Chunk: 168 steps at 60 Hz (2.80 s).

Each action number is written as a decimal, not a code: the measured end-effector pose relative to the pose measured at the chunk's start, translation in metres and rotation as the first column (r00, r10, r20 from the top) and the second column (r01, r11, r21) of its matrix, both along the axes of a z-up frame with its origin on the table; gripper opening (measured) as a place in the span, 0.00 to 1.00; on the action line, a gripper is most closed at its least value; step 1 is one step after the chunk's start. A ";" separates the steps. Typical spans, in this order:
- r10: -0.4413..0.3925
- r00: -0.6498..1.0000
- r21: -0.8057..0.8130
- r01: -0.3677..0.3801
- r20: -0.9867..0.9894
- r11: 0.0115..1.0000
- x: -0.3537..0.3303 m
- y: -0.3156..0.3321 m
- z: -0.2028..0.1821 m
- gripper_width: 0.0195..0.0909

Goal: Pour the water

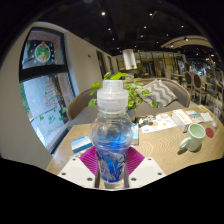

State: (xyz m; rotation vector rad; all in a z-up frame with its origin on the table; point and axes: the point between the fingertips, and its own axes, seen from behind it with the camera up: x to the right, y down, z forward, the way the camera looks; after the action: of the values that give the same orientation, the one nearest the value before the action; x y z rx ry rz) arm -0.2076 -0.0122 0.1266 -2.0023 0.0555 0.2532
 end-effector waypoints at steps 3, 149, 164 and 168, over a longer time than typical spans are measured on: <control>-0.006 0.995 0.023 0.008 -0.099 1.000 0.008 0.002 0.025 0.18; -0.146 0.971 -0.072 0.163 0.190 0.984 0.534 0.042 -0.051 0.89; -0.165 0.961 -0.137 0.198 0.222 0.971 0.518 -0.024 -0.025 0.93; -0.177 0.956 -0.149 0.215 0.236 0.965 0.509 -0.050 -0.011 0.93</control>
State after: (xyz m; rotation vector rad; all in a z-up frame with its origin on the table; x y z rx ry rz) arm 0.3016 -0.0619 0.1158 -2.1683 0.1391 -0.1072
